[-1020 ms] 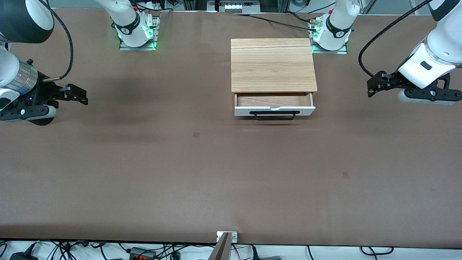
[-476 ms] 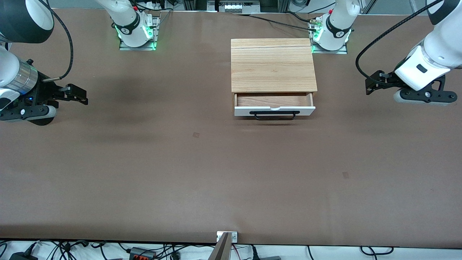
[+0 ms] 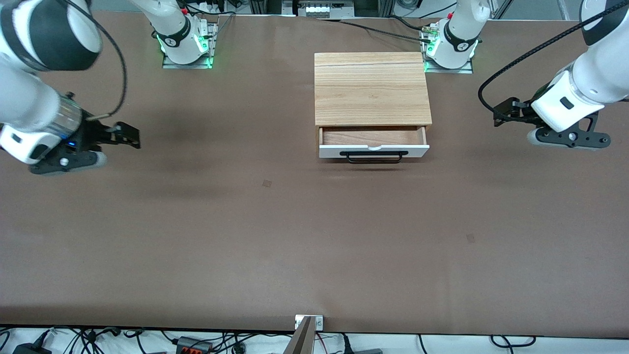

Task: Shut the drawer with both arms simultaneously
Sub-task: 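Move the right gripper and the left gripper toward the drawer front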

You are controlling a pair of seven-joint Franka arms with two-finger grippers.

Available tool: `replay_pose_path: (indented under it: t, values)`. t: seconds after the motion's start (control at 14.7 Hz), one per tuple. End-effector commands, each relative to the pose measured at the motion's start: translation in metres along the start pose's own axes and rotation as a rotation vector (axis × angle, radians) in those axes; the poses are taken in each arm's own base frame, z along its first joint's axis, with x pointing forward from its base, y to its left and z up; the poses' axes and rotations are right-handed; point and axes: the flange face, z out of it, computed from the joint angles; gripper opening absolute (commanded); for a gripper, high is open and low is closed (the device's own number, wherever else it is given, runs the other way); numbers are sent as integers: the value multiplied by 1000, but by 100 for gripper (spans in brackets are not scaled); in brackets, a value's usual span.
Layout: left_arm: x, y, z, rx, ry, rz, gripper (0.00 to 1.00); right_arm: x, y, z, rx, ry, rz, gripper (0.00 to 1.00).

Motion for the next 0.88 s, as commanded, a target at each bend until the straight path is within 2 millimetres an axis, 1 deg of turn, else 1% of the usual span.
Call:
replay_pose_path:
  t: [0.0, 0.14, 0.2, 0.27, 0.34, 0.41, 0.48, 0.54, 0.61, 0.68, 0.75, 0.82]
  values:
    - [28, 5, 27, -113, -40, 21, 100, 24, -24, 11, 2, 43, -19, 100]
    - [51, 11, 48, -144, -5, 17, 100, 38, -43, 23, 6, 45, 8, 100]
    - [62, 16, 59, -181, 11, 13, 100, 48, -60, 30, 34, 38, 50, 100]
    - [74, 22, 74, -239, 22, 2, 100, 60, -82, 42, 98, 22, 128, 100]
    - [90, 26, 96, -309, 41, -24, 100, 69, -101, 49, 153, 13, 210, 100]
    - [102, 27, 114, -349, 65, -54, 100, 78, -125, 50, 195, 38, 279, 100]
    - [113, 29, 131, -386, 90, -81, 100, 83, -144, 52, 219, 60, 324, 100]
    - [121, 39, 146, -430, 96, -94, 100, 85, -168, 56, 229, 80, 339, 100]
    - [127, 50, 158, -462, 108, -105, 100, 86, -194, 68, 231, 89, 346, 100]
    - [131, 61, 176, -467, 130, -108, 100, 95, -205, 90, 249, 94, 366, 100]
    - [129, 69, 186, -466, 137, -109, 100, 100, -219, 103, 278, 102, 365, 100]
    - [126, 76, 196, -467, 133, -105, 100, 104, -229, 118, 330, 93, 385, 100]
